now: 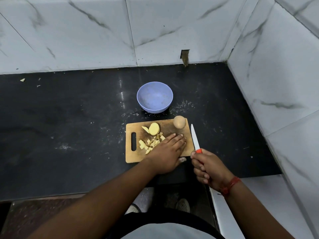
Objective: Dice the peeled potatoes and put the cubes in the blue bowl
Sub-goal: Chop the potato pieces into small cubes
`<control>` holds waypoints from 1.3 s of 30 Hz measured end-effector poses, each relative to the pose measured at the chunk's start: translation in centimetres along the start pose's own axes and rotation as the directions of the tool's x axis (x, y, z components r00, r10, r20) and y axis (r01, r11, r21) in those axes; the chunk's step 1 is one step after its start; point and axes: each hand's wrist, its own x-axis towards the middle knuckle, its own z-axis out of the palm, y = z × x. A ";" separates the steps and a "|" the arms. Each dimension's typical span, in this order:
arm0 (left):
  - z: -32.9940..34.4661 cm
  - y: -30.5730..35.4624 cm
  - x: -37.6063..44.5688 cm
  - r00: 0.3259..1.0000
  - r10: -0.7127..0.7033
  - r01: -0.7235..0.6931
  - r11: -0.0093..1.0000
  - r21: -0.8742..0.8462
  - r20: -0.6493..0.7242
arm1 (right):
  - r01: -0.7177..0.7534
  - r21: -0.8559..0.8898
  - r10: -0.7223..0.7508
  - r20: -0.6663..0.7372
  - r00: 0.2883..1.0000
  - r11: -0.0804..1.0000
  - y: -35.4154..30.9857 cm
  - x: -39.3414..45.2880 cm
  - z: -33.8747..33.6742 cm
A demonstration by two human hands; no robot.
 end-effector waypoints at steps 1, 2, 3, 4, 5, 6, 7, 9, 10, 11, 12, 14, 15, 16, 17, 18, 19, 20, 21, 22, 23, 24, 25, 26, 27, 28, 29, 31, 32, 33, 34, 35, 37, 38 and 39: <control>0.0 -0.3 -0.4 1.000 -0.017 0.017 1.000 0.014 0.004 | 0.003 -0.007 -0.003 0.002 1.000 1.000 0.0 0.0 0.0; 0.1 -0.7 -0.9 0.999 -0.032 0.032 0.999 0.013 0.012 | 0.004 -0.010 -0.004 0.003 1.000 1.000 0.0 0.0 0.0; 0.1 -1.2 -1.6 0.999 -0.044 0.044 0.999 0.007 0.019 | 0.005 -0.014 -0.004 0.003 1.000 1.000 0.1 0.0 -0.1; 0.1 -1.8 -2.3 0.999 -0.047 0.047 0.999 0.003 0.018 | 0.005 -0.018 -0.004 0.002 1.000 1.000 0.3 -0.1 -0.2; 0.1 -2.2 -3.1 0.999 -0.040 0.040 0.999 0.009 -0.005 | 0.004 -0.022 -0.004 0.001 1.000 1.000 0.4 0.0 -0.3; 0.0 -2.6 -3.8 0.999 -0.033 0.034 0.999 0.020 -0.032 | 0.004 -0.025 -0.004 0.001 1.000 1.000 0.6 0.0 -0.3; -0.1 -3.0 -4.3 0.997 -0.037 0.038 0.999 0.023 -0.062 | 0.003 -0.027 -0.003 0.002 1.000 1.000 0.7 0.0 -0.3; -0.6 -3.5 -4.9 0.985 -0.122 0.119 0.992 -0.035 -0.120 | 0.003 -0.037 -0.003 0.003 1.000 0.999 0.7 0.2 -0.2; -0.9 -3.7 -5.0 0.966 -0.213 0.201 0.975 -0.094 -0.146 | 0.005 -0.045 -0.005 0.005 1.000 0.999 0.7 0.4 -0.1; -1.1 -4.1 -5.0 0.932 -0.322 0.297 0.941 -0.161 -0.165 | 0.008 -0.055 -0.008 0.010 1.000 0.998 0.6 0.5 0.0; -1.1 -4.6 -5.1 0.886 -0.429 0.386 0.893 -0.232 -0.177 | 0.013 -0.064 -0.012 0.015 1.000 0.998 0.5 0.7 0.1; -1.2 -6.0 -5.5 0.805 -0.566 0.489 0.803 -0.340 -0.178 | 0.027 -0.079 -0.025 0.023 0.999 0.996 0.3 0.9 0.4; -1.0 -6.9 -5.9 0.800 -0.577 0.496 0.789 -0.361 -0.162 | 0.035 -0.083 -0.033 0.024 0.999 0.996 0.2 1.0 0.6; -0.8 -7.9 -6.3 0.821 -0.556 0.480 0.796 -0.368 -0.132 | 0.041 -0.087 -0.039 0.025 0.999 0.995 0.1 1.0 0.8; -0.7 -8.8 -6.7 0.856 -0.509 0.446 0.816 -0.369 -0.091 | 0.046 -0.090 -0.044 0.027 0.999 0.995 0.0 1.0 0.9; -0.8 -9.6 -7.0 0.890 -0.453 0.407 0.835 -0.371 -0.044 | 0.051 -0.094 -0.048 0.029 0.998 0.994 0.0 1.1 1.1; -1.0 -10.2 -7.1 0.916 -0.402 0.371 0.849 -0.376 -0.005 | 0.054 -0.098 -0.051 0.030 0.998 0.994 -0.1 1.1 1.2; -1.1 -10.7 -7.2 0.931 -0.363 0.345 0.858 -0.380 0.027 | 0.054 -0.102 -0.051 0.030 0.998 0.993 -0.1 1.1 1.3; -1.4 -11.0 -7.2 0.939 -0.340 0.333 0.863 -0.380 0.053 | 0.053 -0.107 -0.050 0.031 0.998 0.993 -0.1 1.2 1.4; -1.6 -11.3 -7.1 0.942 -0.327 0.331 0.867 -0.374 0.076 | 0.051 -0.111 -0.048 0.032 0.998 0.992 -0.1 1.2 1.4; -1.8 -11.5 -7.0 0.944 -0.317 0.329 0.872 -0.362 0.095 | 0.049 -0.116 -0.045 0.034 0.998 0.992 0.0 1.2 1.4; -2.0 -11.6 -6.9 0.946 -0.306 0.325 0.880 -0.346 0.108 | 0.047 -0.120 -0.043 0.036 0.998 0.992 0.0 1.3 1.4; -2.2 -11.7 -6.9 0.948 -0.295 0.318 0.889 -0.330 0.118 | 0.045 -0.123 -0.041 0.036 0.998 0.991 0.0 1.3 1.4; -2.2 -11.9 -7.0 0.951 -0.285 0.310 0.897 -0.316 0.122 | 0.045 -0.124 -0.041 0.034 0.999 0.991 -0.1 1.4 1.4; -2.2 -12.0 -7.1 0.953 -0.277 0.302 0.902 -0.308 0.121 | 0.046 -0.123 -0.043 0.031 0.999 0.991 -0.1 1.4 1.5; -2.2 -12.0 -7.2 0.955 -0.272 0.294 0.906 -0.305 0.115 | 0.048 -0.122 -0.044 0.028 0.999 0.991 -0.2 1.5 1.5; -2.2 -12.0 -7.3 0.957 -0.268 0.288 0.907 -0.307 0.107 | 0.048 -0.122 -0.046 0.025 0.999 0.991 -0.2 1.5 1.6; -2.1 -12.0 -7.6 0.957 -0.273 0.289 0.899 -0.328 0.097 | 0.051 -0.119 -0.049 0.019 0.999 0.992 -0.3 1.6 1.7; -2.1 -11.9 -7.7 0.954 -0.285 0.298 0.889 -0.348 0.089 | 0.053 -0.118 -0.052 0.016 0.999 0.992 -0.3 1.7 1.8; -2.1 -11.9 -7.9 0.948 -0.309 0.314 0.874 -0.371 0.077 | 0.055 -0.117 -0.054 0.014 0.998 0.992 -0.3 1.8 1.8; -2.1 -11.8 -8.2 0.938 -0.341 0.336 0.855 -0.395 0.058 | 0.057 -0.120 -0.056 0.013 0.998 0.991 -0.3 1.8 1.8; -2.1 -11.7 -8.4 0.924 -0.379 0.359 0.833 -0.421 0.039 | 0.059 -0.124 -0.057 0.013 0.998 0.991 -0.3 1.8 1.8; -2.4 -11.3 -8.6 0.900 -0.435 0.381 0.801 -0.462 -0.013 | 0.062 -0.127 -0.061 0.007 0.998 0.990 -0.3 1.8 1.8; -2.7 -10.7 -8.3 0.897 -0.440 0.371 0.797 -0.476 -0.038 | 0.063 -0.126 -0.063 0.000 0.998 0.990 -0.3 1.9 1.7; -3.2 -9.9 -7.6 0.904 -0.423 0.344 0.806 -0.481 -0.063 | 0.065 -0.123 -0.067 -0.007 0.998 0.990 -0.3 1.9 1.7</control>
